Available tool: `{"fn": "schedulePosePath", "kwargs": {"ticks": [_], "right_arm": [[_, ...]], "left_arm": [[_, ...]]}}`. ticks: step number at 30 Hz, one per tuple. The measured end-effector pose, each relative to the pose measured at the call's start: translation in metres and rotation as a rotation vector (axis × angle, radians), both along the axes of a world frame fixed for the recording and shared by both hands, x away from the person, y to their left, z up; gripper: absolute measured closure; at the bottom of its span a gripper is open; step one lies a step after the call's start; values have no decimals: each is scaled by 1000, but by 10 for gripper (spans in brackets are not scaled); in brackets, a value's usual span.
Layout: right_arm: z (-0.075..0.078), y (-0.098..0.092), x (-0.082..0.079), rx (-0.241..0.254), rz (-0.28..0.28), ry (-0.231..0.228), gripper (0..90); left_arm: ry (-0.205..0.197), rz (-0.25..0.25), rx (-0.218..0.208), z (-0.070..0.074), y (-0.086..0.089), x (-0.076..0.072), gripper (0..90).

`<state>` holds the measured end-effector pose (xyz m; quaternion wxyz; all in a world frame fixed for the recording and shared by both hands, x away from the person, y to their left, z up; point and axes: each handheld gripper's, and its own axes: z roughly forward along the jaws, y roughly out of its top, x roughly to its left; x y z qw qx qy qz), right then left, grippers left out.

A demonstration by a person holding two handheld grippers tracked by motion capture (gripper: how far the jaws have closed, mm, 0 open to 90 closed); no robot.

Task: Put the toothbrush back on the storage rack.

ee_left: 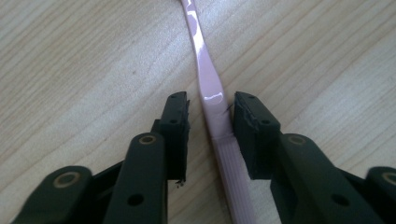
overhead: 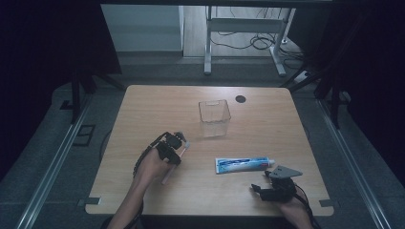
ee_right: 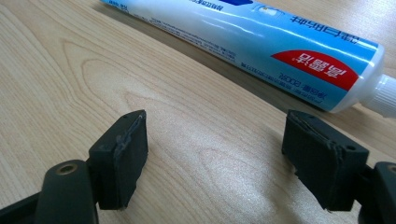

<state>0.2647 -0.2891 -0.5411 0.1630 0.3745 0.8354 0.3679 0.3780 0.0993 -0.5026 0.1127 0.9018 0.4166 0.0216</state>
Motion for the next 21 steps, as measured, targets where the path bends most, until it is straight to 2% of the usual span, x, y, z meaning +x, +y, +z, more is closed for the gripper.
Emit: {"fn": "schedulePosePath", "kwargs": {"ticks": [3, 6, 9, 16, 21], "right_arm": [[0, 0, 0, 0, 0, 0, 223], [0, 0, 0, 0, 0, 0, 223], [0, 0, 0, 0, 0, 0, 223], [0, 0, 0, 0, 0, 0, 223], [0, 0, 0, 0, 0, 0, 223]], "left_arm": [[5, 3, 10, 0, -1, 1, 725], [30, 6, 32, 1, -3, 4, 769], [44, 3, 42, 2, -3, 6, 784], [44, -3, 48, 2, -4, 7, 789], [29, -12, 24, 8, -3, 6, 789]]}}
